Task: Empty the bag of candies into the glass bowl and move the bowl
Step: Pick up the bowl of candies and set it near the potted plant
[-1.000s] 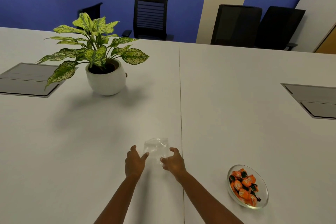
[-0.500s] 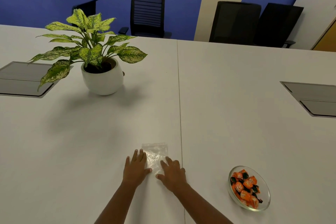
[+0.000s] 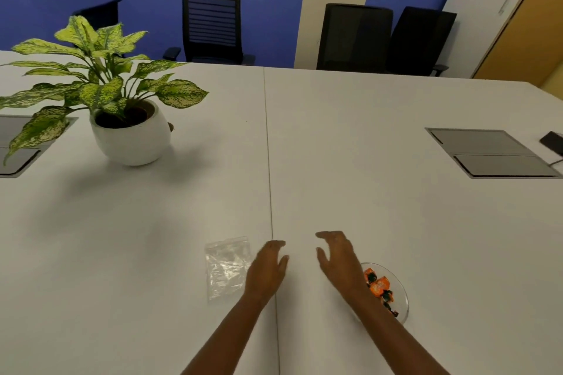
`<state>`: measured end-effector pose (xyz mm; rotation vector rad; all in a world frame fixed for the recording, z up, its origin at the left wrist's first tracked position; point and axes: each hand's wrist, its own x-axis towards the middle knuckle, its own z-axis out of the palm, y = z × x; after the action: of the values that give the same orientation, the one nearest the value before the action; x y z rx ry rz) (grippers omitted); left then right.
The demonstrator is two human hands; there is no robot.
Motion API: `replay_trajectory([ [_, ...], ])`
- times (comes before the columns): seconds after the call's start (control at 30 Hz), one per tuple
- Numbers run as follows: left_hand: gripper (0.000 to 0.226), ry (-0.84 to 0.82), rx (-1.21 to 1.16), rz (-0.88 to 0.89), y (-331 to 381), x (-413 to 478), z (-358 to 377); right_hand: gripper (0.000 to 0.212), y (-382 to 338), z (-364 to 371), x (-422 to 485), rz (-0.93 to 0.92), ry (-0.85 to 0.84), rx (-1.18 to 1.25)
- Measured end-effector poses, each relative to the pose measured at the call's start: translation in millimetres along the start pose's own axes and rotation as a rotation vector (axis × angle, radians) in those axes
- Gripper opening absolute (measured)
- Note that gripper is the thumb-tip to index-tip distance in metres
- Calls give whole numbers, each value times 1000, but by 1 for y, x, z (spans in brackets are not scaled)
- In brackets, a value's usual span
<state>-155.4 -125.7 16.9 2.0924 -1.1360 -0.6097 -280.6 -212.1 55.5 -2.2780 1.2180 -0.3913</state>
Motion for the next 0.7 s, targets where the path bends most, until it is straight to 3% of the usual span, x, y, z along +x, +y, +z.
replay_trajectory([
  [0.17, 35, -215, -152, -58, 52, 0, 39, 20, 42, -39, -10, 189, 67, 16],
  [0.37, 42, -413, -155, -109, 80, -4, 69, 21, 75, -42, -32, 256, -189, -144],
  [0.5, 45, -423, -176, -130, 83, -6, 74, 23, 91, -45, -42, 297, -302, -273],
  [0.6, 43, -413, -190, -125, 80, -8, 75, 16, 99, -50, -46, 299, -178, -137],
  [0.7, 40, -353, -207, -116, 75, -10, 80, 13, 104, -52, -49, 272, 132, 128],
])
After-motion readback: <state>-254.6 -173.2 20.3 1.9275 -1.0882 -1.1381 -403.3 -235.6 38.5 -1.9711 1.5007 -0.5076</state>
